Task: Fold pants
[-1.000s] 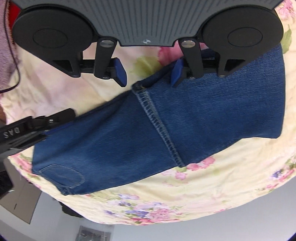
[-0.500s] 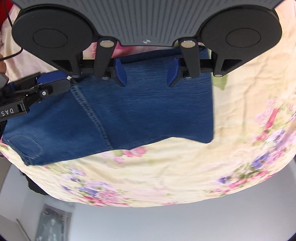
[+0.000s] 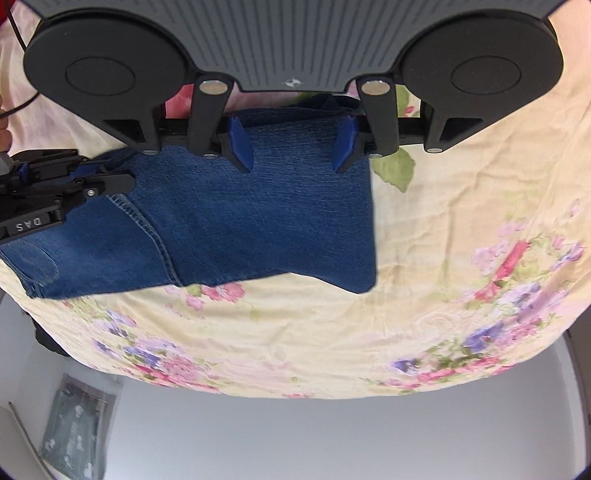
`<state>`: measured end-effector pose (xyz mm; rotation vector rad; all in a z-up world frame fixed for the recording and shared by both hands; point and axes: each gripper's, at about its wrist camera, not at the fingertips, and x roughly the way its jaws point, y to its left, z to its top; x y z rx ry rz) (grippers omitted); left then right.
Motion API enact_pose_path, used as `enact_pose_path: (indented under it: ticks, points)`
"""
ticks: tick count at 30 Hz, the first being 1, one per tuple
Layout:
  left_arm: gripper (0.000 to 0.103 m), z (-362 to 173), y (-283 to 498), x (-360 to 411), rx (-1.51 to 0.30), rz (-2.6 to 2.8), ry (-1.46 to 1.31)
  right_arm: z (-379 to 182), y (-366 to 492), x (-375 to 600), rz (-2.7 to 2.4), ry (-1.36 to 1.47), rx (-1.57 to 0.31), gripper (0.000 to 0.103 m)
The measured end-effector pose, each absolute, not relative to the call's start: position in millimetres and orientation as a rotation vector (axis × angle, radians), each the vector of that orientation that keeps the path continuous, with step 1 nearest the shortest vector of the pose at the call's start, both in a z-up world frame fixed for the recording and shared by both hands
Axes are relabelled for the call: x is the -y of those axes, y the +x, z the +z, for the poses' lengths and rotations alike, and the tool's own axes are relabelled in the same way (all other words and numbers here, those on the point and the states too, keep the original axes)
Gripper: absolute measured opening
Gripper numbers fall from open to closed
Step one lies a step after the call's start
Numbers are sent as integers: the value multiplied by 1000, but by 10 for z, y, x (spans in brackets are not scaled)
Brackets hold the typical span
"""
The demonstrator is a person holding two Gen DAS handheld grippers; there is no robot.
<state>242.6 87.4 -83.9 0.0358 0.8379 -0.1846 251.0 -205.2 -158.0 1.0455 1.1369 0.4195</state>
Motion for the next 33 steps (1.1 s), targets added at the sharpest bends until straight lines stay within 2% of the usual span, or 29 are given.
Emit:
enact_pose_path:
  ticks: [5, 13, 17, 21, 24, 27, 31, 33]
  points:
    - [59, -653, 2333, -1065, -779, -75, -10, -913, 2694, 1831, 485, 779, -1027, 9]
    - [59, -414, 2246, -1308, -748, 25, -126, 876, 3130, 1512, 577, 449, -779, 9]
    - [58, -401, 2324, -1150, -749, 3, -145, 1659, 3179, 1828, 545, 359, -661, 9]
    - [55, -447, 2518, -808, -759, -53, -150, 2124, 3162, 2570, 448, 294, -566, 9]
    - [51, -500, 2671, -492, -770, -102, -138, 2171, 3177, 3320, 351, 282, -547, 9]
    - [48, -591, 2808, -165, -789, -152, -123, 1910, 3181, 4216, 236, 290, -573, 9]
    - [45, -769, 2996, 230, -833, -207, -86, 960, 3150, 5475, 46, 360, -675, 9]
    - [39, -864, 3089, 399, -861, -225, -65, 296, 3156, 5970, -60, 409, -768, 9]
